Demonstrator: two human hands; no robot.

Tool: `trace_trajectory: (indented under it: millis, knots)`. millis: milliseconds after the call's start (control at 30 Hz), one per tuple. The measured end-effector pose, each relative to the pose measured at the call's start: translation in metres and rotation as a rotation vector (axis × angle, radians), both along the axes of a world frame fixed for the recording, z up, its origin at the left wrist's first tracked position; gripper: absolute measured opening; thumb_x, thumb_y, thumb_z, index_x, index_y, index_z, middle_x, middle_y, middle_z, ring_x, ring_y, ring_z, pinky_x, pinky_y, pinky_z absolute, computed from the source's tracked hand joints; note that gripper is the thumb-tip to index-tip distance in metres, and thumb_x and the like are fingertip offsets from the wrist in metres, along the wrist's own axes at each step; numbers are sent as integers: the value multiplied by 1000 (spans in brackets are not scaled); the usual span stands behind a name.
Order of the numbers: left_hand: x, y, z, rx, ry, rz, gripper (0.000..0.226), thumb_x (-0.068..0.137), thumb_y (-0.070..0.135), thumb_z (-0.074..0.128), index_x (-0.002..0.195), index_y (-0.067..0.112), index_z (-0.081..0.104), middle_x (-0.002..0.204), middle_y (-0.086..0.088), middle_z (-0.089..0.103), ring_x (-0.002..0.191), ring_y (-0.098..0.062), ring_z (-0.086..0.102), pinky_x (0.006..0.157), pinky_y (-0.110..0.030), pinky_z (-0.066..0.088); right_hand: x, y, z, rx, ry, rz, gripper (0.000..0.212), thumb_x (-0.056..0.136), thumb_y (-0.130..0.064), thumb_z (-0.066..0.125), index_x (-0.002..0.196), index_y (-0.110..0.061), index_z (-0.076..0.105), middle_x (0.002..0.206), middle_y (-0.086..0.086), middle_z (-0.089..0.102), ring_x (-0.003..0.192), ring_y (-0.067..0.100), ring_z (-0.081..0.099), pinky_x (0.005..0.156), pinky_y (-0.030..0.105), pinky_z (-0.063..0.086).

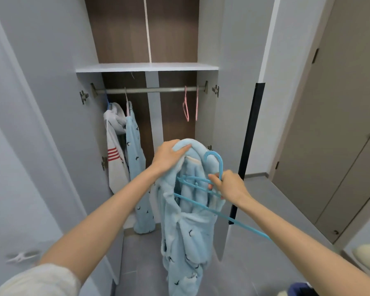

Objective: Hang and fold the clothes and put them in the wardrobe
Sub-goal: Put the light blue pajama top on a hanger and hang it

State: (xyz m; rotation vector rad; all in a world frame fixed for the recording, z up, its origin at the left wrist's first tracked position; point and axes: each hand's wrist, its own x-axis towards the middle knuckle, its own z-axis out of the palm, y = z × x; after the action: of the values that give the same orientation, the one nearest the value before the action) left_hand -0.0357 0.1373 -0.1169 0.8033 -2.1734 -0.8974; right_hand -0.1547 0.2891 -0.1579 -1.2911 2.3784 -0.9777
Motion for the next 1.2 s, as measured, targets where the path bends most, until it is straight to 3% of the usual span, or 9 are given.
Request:
trace_trajectory:
  millis: [167,233,333,500,700,800,933,1067,1200]
  knots:
    - [13,-3,14,270,163,-99,28,93,36,56,110,15,64,101,2,65,88,-11,60,72,-18,48,2,-10,3,-153,-50,-100,39,98,-35,49,81,-5,68,63,-4,65,51,16,58,57,28,54]
    - [19,-11,17,200,140,-96,28,92,35,58,103,11,66,93,1,65,82,-11,58,68,-18,45,0,-11,7,-208,-103,-145,41,97,-34,50,76,-6,71,57,-3,60,46,14,56,52,24,50]
    - [24,-27,21,-116,40,-37,26,90,37,59,88,11,67,77,5,62,71,-10,55,60,-20,40,0,-15,13,-261,-131,-194,45,97,-35,50,65,-11,69,63,3,64,48,20,60,58,35,52]
    - [25,-46,27,-560,-120,106,30,91,47,52,80,21,61,76,3,62,71,-18,56,62,-37,46,19,-22,15,-113,243,-225,47,100,-41,40,82,-9,69,66,6,60,63,31,59,59,37,48]
    - [25,-52,22,-378,-52,49,28,93,39,54,80,16,61,71,9,56,67,-11,52,60,-24,42,30,-22,27,2,553,-225,47,102,-40,34,93,-7,66,79,11,65,69,33,58,66,40,50]
    - [22,-46,31,-192,25,-76,20,91,30,59,86,12,64,75,8,57,66,-3,48,57,-11,35,22,-27,32,-45,356,-94,45,100,-40,42,82,-10,71,61,4,54,57,28,54,66,38,49]
    - [19,-32,35,70,121,-220,17,91,27,60,95,12,65,84,3,62,75,-9,54,65,-14,42,16,-35,30,-128,-34,53,42,98,-33,49,72,-7,71,48,-6,49,47,18,45,54,31,45]
    - [18,-23,37,436,173,-283,20,92,29,58,105,16,62,100,-6,66,86,-16,61,78,-30,53,26,-41,18,-247,-218,70,42,97,-32,52,65,-10,68,44,-8,44,44,9,40,47,20,41]
    - [25,-22,44,632,194,-533,30,97,27,48,123,14,55,108,-5,64,100,-18,63,86,-26,54,22,-45,17,-475,-515,-74,45,98,-13,46,53,-11,41,43,-1,38,41,11,33,43,17,34]
